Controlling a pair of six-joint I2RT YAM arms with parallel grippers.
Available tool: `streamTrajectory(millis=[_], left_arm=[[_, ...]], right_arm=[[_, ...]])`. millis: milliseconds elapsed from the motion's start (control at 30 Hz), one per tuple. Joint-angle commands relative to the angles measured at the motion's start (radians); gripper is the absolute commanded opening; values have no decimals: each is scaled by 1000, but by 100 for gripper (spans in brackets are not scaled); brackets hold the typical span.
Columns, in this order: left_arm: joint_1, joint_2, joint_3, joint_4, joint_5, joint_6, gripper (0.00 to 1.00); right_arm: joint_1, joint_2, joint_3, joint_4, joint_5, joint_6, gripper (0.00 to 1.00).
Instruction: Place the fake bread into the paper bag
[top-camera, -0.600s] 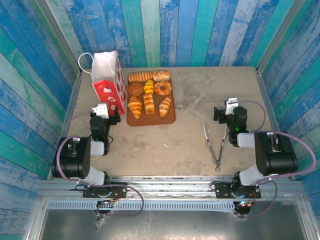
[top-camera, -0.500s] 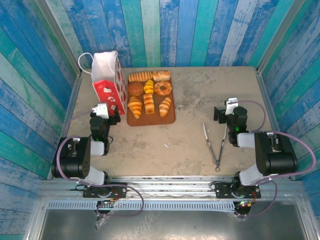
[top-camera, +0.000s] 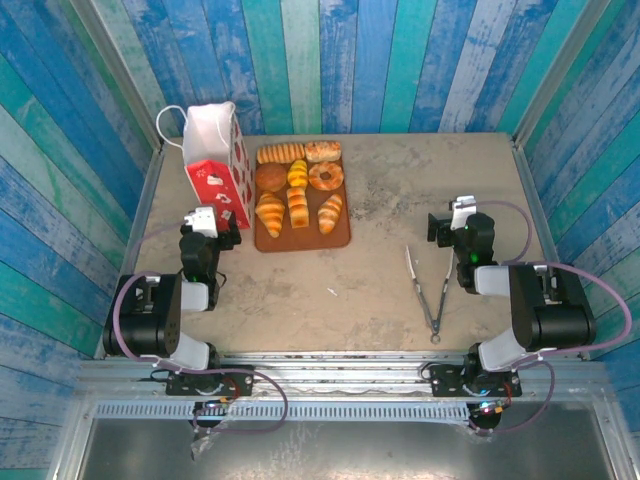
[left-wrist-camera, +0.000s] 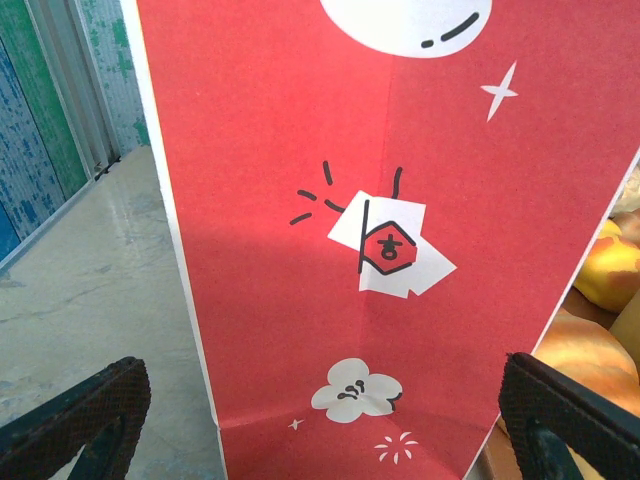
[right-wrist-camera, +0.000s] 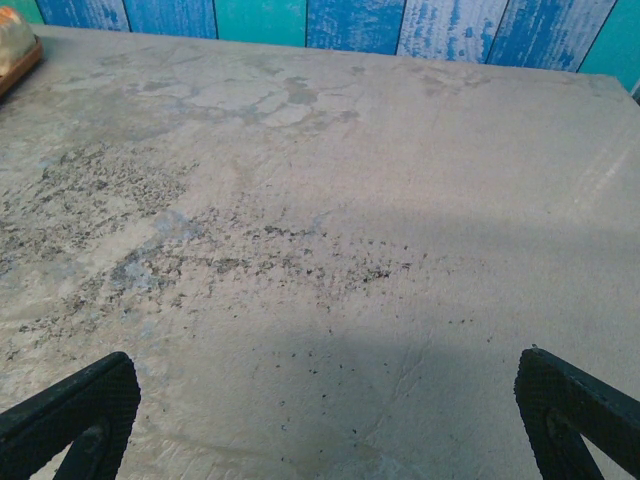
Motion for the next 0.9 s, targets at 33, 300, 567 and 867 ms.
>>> streamTrajectory(millis=[33, 300, 567, 867], left_arm=[[-5, 26, 17, 1, 5, 13, 94], [-4, -13, 0, 12, -8, 6, 94], [-4, -407, 103, -391, -149, -123, 94], [-4, -665, 393, -984, -91, -435, 94]], right_arm=[[5, -4, 5, 2, 0, -7, 100], [4, -40, 18, -45, -37, -17, 100], [3, -299, 193, -505, -16, 135, 100], [40, -197, 616, -1119, -303, 515, 100]])
